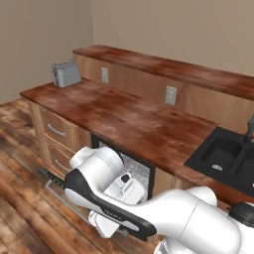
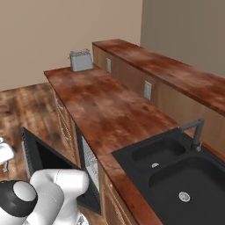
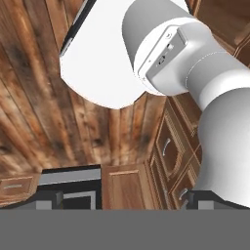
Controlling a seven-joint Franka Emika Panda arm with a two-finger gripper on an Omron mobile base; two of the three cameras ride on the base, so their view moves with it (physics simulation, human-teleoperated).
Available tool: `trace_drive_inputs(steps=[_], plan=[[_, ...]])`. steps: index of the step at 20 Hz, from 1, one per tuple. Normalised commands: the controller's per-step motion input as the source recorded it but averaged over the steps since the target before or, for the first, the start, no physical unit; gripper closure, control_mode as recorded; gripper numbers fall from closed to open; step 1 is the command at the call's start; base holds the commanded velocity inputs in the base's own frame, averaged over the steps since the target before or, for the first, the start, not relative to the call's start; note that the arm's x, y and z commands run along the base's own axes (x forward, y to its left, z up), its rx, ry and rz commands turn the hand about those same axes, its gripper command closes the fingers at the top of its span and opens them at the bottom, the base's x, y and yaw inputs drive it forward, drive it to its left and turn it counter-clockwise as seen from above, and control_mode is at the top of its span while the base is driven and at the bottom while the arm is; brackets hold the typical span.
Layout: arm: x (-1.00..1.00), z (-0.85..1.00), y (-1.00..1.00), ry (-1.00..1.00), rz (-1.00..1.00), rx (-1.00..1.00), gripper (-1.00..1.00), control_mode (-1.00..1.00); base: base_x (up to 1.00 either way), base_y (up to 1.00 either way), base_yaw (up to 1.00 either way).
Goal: Open the dishwasher door and pull out the top rack.
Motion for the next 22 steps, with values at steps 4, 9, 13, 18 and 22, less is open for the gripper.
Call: trace_drive_inputs(steps=[4,9,13,18,22], plan=[[0.0,0.0,0.0,0.0,0.0,0.0,-1.0,1.0,0.11,0.0,0.12],[0.0,0.0,0.0,0.0,0.0,0.0,-1.0,1.0,0.53,0.0,0.09],[0.0,0.0,0.0,0.0,0.0,0.0,-1.0,1.0,0.43,0.0,0.09],[0.0,0.0,0.0,0.0,0.0,0.0,-1.0,1.0,0.24,-0.06,0.06],[0.0,0.0,0.0,0.0,0.0,0.0,-1.0,1.0,0.02,-0.32,0.02]])
